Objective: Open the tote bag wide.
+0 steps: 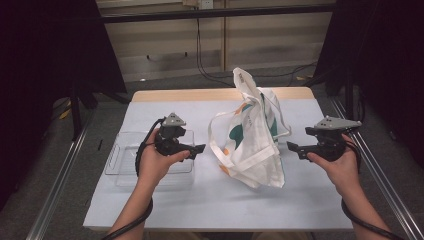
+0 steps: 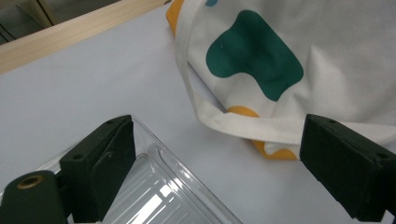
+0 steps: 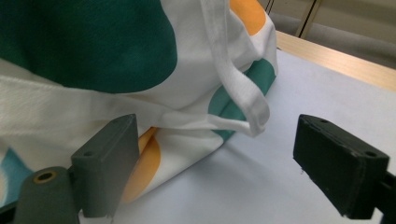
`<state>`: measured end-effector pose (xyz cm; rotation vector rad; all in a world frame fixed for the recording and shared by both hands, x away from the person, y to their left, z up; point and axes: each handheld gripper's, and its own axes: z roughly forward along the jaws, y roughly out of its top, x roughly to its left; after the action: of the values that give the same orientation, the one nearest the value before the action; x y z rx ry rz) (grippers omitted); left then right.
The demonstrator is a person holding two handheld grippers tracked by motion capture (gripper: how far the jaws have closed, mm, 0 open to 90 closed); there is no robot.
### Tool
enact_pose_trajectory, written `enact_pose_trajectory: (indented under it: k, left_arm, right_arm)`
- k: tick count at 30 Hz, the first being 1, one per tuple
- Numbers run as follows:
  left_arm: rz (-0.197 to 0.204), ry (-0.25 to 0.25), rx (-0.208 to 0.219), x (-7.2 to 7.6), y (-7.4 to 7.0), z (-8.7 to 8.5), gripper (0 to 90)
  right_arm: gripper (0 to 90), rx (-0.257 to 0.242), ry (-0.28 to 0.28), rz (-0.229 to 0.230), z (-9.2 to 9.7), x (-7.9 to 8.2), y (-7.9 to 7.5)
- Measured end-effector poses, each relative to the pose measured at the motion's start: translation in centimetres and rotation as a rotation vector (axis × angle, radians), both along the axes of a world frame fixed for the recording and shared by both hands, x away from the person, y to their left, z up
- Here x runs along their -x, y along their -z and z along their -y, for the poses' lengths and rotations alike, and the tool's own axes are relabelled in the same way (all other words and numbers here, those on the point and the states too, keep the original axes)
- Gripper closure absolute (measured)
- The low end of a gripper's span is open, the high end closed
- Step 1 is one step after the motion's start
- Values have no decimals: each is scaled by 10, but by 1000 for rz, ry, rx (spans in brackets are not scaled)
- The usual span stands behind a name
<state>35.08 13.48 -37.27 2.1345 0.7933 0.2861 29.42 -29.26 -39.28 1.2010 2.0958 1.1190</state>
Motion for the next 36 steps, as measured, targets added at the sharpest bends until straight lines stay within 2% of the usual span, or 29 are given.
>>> enact_pose_trajectory:
  k: [2,3,5,8,10,11,12,15,17,18,20,21,22,25,26,28,30,33,34,36]
  left_arm:
    - [0,4,0,-3,-3,3,125]
    - [17,10,-4,-7,-6,9,129]
    - [25,6,8,-9,-7,11,132]
    - [27,15,-1,-13,-11,18,155]
    - [24,22,4,-16,-12,24,160]
    - [27,10,26,-17,-11,28,163]
    - [31,23,-5,-19,-12,33,173]
    - [34,27,-11,-25,-10,39,176]
    - [34,14,4,-26,-9,42,181]
    - [44,23,-14,-28,-9,42,188]
    - [50,11,-6,-31,-9,43,213]
    - [54,22,-6,-32,-8,44,226]
    - [54,25,-7,-33,-8,44,286]
    - [61,32,2,-37,-6,47,288]
    - [67,36,-25,-38,-7,49,303]
    - [72,43,-33,-38,-7,51,335]
    - [64,36,-21,-41,-7,55,346]
    - [66,28,3,-42,-5,58,355]
    - [74,32,-15,-43,-6,58,360]
    - [86,21,-23,-44,-7,61,362]
  right_arm:
    - [171,-13,10,1,-2,-5,-2]
    - [174,-21,16,2,-2,-8,-4]
    - [181,-25,20,4,-3,-10,-5]
    - [216,-27,15,9,-7,-18,-7]
    - [225,-24,29,6,-9,-21,-8]
    - [236,-28,31,15,-10,-22,-8]
    - [267,-47,40,15,-11,-24,-7]
    - [280,-35,33,9,-15,-26,-6]
    - [286,-37,34,10,-16,-27,-6]
    - [299,-39,39,9,-16,-27,-6]
    - [331,-58,42,14,-18,-29,-6]
    - [333,-55,32,20,-18,-30,-7]
    - [356,-39,43,29,-20,-32,-8]
    - [381,-38,39,37,-20,-34,-9]
    - [407,-44,43,42,-20,-36,-11]
    - [413,-45,41,42,-21,-38,-12]
    - [448,-47,30,48,-23,-39,-13]
    - [447,-38,26,49,-25,-38,-14]
    - [437,-52,22,47,-26,-39,-13]
    - [453,-60,27,42,-25,-40,-11]
